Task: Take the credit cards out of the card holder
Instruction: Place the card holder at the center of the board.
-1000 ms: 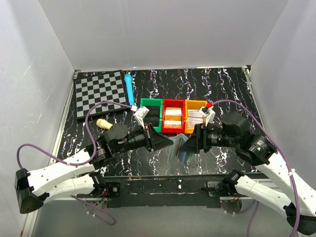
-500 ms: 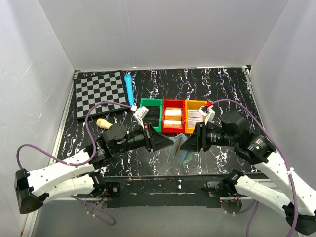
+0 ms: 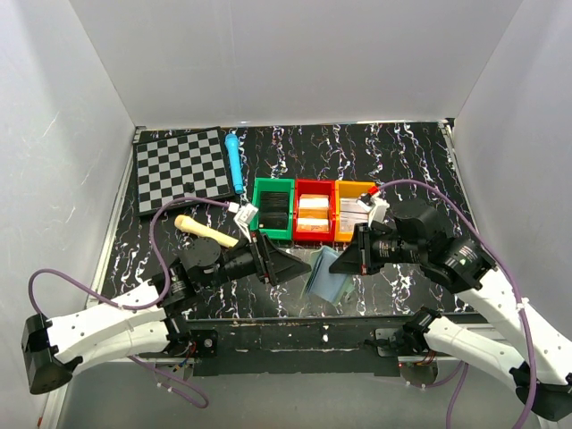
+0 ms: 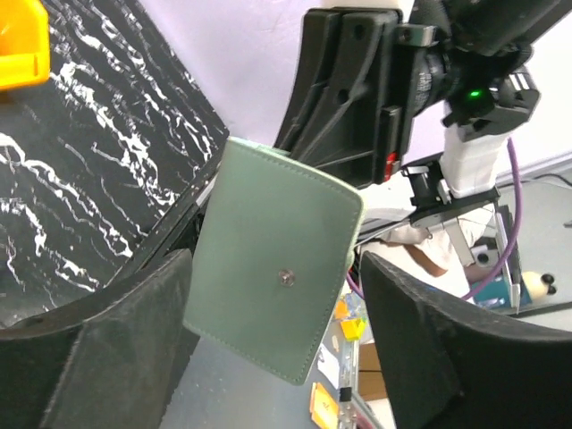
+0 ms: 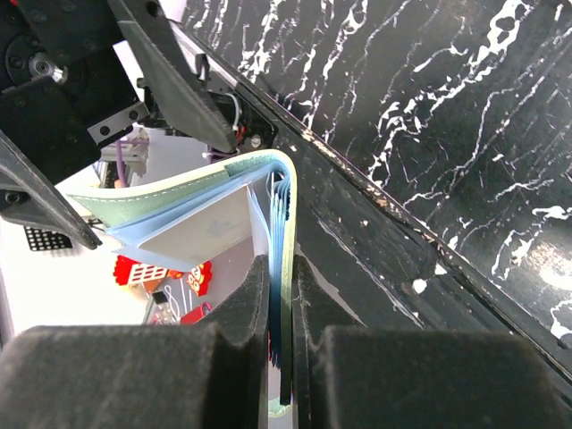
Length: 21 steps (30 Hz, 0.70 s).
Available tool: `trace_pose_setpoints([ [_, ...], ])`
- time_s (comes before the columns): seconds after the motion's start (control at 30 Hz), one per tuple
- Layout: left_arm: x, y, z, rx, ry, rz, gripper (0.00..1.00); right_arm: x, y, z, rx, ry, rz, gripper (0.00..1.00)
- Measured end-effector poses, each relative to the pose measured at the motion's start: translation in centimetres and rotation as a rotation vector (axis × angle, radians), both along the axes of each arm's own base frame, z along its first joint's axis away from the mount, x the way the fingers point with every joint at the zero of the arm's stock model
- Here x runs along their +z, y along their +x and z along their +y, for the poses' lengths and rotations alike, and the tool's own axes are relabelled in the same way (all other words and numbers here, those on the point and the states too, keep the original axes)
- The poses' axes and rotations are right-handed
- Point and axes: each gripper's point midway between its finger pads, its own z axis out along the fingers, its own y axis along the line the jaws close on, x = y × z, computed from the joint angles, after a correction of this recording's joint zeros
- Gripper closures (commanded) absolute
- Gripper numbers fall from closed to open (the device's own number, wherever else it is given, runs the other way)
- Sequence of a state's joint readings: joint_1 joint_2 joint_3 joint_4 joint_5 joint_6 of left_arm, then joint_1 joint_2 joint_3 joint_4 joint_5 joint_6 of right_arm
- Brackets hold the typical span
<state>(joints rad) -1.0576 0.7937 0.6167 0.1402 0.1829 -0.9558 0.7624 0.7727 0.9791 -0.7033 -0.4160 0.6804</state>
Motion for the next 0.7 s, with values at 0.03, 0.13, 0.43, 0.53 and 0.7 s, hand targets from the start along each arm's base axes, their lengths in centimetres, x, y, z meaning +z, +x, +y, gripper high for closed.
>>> trace_pose_setpoints([
  [0.03,-0.5,0.0,0.1,0.006,0.004,0.009,0.02,-0.1,0.0,-0.1,-0.001,-0.011,0.004,0.99],
  [0.13,-2.3,0.2,0.4,0.027,0.016,0.035,0.02,-0.9,0.4,-0.2,-0.013,-0.068,0.032,0.99],
  [0.43,-4.6,1.1,-0.6,0.047,0.047,0.065,0.02,-4.2,1.0,-1.0,-0.041,-0.238,0.127,0.99],
  [0.53,-5.2,1.6,-1.4,0.045,0.082,0.071,0.02,-4.5,1.0,-1.2,-0.047,-0.258,0.137,0.99],
  [0.7,-5.8,1.9,-2.3,0.034,0.123,0.063,0.3,-4.3,1.0,-1.2,-0.047,-0.262,0.137,0.99],
])
